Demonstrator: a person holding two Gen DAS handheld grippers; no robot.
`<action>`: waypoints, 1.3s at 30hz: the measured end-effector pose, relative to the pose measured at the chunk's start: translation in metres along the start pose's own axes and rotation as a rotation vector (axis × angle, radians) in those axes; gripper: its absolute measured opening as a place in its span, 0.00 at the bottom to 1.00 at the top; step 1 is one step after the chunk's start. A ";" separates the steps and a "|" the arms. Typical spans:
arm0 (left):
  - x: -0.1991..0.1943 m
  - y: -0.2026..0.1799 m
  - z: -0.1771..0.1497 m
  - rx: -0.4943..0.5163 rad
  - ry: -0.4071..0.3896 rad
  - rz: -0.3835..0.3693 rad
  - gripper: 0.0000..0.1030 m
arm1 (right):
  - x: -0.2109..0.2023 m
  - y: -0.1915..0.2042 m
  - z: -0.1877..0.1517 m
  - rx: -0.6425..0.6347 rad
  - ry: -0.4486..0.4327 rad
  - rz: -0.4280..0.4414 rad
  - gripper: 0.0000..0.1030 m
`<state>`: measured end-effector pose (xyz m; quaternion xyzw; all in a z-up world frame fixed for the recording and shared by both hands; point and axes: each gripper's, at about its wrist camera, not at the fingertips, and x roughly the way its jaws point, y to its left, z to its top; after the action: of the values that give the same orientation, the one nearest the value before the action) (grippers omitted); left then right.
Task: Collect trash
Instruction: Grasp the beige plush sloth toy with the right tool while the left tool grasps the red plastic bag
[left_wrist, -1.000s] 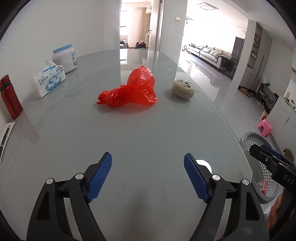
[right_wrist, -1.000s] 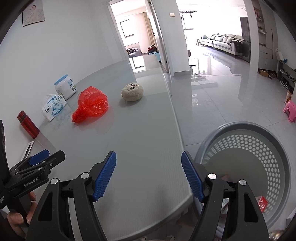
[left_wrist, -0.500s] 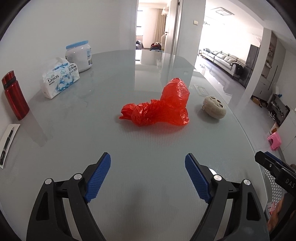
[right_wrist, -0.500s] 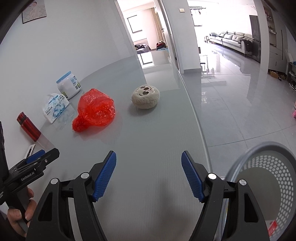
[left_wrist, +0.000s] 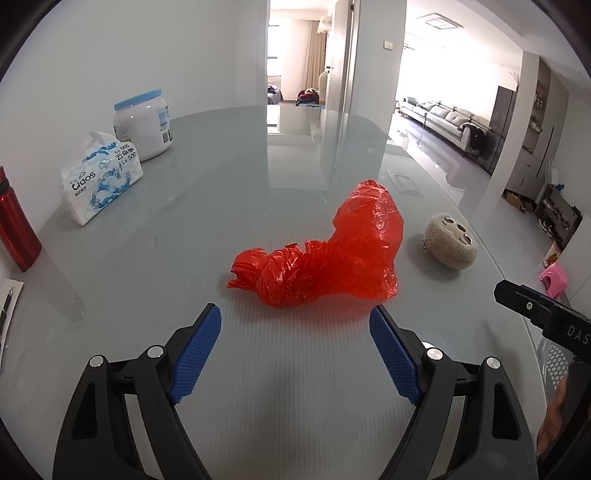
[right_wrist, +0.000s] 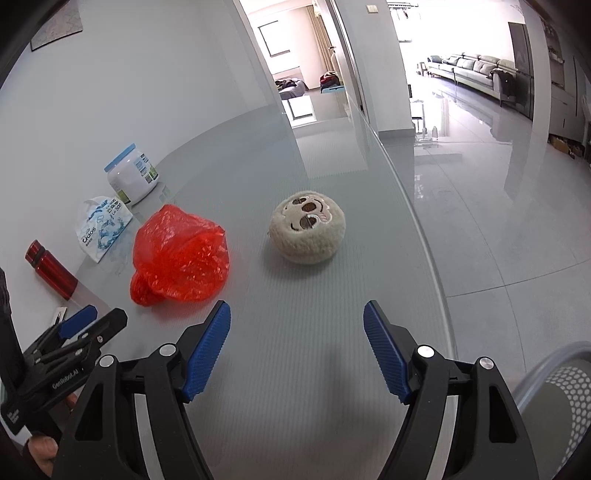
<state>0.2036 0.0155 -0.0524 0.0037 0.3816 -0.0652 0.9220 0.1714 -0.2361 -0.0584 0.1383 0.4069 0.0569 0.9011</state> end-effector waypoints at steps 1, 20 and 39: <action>0.002 0.000 0.001 -0.001 -0.002 0.000 0.79 | 0.004 0.000 0.003 -0.001 0.004 -0.003 0.69; 0.017 0.025 -0.007 -0.074 0.029 0.016 0.79 | 0.083 0.010 0.047 -0.034 0.062 -0.117 0.74; 0.018 0.017 -0.009 -0.058 0.031 -0.002 0.79 | 0.079 0.010 0.040 -0.027 0.022 -0.059 0.53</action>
<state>0.2118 0.0310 -0.0726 -0.0222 0.3973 -0.0549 0.9158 0.2538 -0.2179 -0.0866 0.1135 0.4201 0.0373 0.8996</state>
